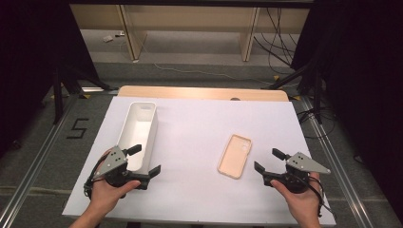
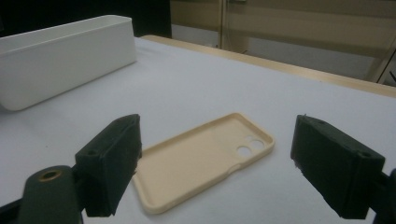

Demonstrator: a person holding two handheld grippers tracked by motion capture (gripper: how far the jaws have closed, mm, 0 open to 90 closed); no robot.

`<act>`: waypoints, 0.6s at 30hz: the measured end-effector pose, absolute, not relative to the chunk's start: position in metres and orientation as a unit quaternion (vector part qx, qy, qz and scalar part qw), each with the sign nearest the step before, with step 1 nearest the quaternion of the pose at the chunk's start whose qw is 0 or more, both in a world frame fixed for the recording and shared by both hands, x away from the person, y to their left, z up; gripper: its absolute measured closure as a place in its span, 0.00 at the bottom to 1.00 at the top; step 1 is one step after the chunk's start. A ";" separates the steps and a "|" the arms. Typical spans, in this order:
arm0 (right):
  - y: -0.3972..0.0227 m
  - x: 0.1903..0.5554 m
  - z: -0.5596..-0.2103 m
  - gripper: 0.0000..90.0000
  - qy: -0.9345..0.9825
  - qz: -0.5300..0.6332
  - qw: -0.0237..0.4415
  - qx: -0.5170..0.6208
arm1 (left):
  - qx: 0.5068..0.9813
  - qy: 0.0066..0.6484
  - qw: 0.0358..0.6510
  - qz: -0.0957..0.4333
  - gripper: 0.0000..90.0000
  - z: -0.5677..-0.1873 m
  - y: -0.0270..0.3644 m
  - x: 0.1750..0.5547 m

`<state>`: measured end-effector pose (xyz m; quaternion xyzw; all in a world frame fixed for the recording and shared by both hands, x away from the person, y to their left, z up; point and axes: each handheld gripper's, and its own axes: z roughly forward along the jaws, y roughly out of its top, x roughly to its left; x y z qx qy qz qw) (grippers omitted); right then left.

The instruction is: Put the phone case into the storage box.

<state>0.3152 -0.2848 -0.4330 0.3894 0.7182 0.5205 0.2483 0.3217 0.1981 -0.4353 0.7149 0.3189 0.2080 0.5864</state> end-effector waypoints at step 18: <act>-0.291 0.324 -0.424 0.81 0.737 0.487 0.265 0.386 | 0.713 0.319 0.588 0.210 0.00 -0.435 0.200 0.319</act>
